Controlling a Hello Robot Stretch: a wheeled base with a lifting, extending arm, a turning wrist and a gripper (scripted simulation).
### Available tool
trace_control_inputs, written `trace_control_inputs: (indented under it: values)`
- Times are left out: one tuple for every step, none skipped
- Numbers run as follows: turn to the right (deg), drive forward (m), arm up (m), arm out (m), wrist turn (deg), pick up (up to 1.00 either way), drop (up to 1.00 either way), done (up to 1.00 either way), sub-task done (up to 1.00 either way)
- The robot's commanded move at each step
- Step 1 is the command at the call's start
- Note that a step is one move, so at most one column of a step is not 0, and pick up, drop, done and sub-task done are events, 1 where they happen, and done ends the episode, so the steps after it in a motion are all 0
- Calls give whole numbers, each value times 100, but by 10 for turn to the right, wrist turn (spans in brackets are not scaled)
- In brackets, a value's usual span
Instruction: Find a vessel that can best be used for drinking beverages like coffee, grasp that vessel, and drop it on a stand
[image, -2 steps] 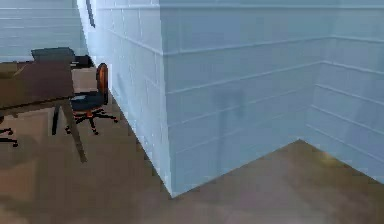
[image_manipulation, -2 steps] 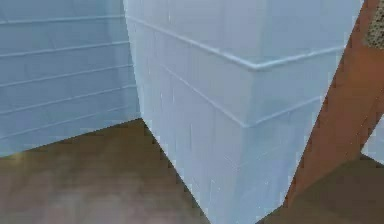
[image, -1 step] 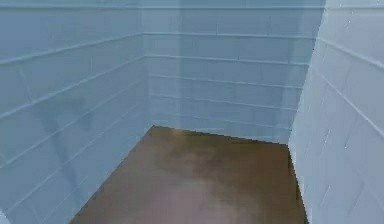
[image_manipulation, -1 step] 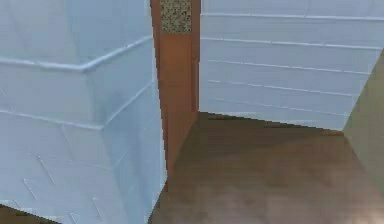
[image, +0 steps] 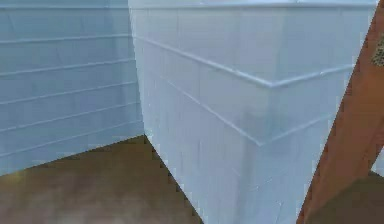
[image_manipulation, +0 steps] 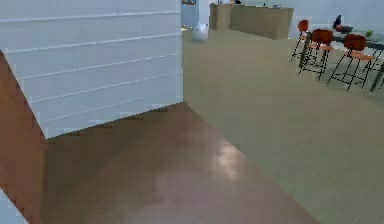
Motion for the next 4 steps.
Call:
trace_control_inputs:
  values:
    - [450, 0, 0, 0, 0, 0, 0, 0, 0]
    - [180, 0, 0, 0, 0, 0, 0, 0, 0]
    - [0, 100, 0, 0, 0, 0, 0, 0, 0]
    - [0, 45, 0, 0, 0, 0, 0, 0, 0]
